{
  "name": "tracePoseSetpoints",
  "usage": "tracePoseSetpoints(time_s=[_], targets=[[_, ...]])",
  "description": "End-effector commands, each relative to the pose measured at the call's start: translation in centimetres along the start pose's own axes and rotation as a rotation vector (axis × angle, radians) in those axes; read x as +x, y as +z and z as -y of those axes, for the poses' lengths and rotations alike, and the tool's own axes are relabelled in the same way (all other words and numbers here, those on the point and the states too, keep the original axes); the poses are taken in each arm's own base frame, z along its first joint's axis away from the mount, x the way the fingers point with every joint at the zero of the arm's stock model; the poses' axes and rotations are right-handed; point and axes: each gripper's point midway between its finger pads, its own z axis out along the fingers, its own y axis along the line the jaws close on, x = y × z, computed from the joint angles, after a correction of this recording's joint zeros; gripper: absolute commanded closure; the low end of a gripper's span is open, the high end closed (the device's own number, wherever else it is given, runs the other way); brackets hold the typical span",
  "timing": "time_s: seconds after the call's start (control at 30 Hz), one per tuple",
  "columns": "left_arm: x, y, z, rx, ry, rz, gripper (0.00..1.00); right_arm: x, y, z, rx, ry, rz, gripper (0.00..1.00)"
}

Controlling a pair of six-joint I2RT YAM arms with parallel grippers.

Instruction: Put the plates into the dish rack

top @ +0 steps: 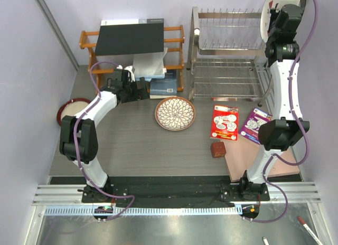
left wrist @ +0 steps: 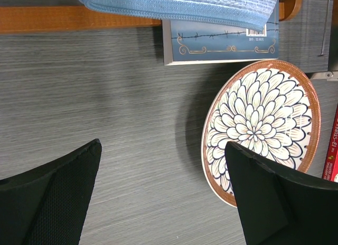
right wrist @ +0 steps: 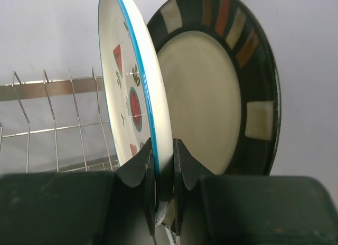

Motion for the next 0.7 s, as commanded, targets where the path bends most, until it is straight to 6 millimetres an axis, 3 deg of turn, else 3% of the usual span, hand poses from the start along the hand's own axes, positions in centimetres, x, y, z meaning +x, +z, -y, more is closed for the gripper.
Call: tracePoseSetpoints(time_s=[0.0, 0.13, 0.23, 0.27, 0.33, 0.5, 0.6, 0.67], targets=[[-1.0, -0.3, 0.7, 0.021, 0.02, 0.043, 0.01, -7.5, -3.7, 3.1, 0.06, 0.08, 0.203, 0.99], [-0.8, -0.2, 0.3, 0.0, 0.016, 0.044, 0.01, -6.4, -3.6, 2.2, 0.038, 0.069, 0.175, 0.99], [-0.7, -0.2, -0.5, -0.04, 0.023, 0.044, 0.0, -6.1, -3.9, 1.4, 0.012, 0.061, 0.165, 0.77], [-0.7, -0.3, -0.6, -0.045, 0.033, 0.04, 0.01, -6.2, -4.0, 1.1, 0.0, 0.056, 0.17, 0.62], [-0.6, -0.5, -0.7, -0.051, 0.041, 0.037, 0.0, -6.8, -4.5, 0.8, -0.013, 0.05, 0.183, 0.48], [1.0, -1.3, 0.9, 0.049, 0.086, -0.028, 0.01, -8.8, -5.8, 0.6, -0.019, 0.034, 0.23, 0.39], [2.9, -1.1, 1.7, 0.087, 0.022, -0.069, 0.01, -10.4, -7.0, 1.3, -0.007, 0.034, 0.261, 0.39], [4.4, -0.7, 2.1, 0.109, -0.02, -0.113, 0.01, -11.9, -8.4, 0.6, -0.032, 0.037, 0.295, 0.39]])
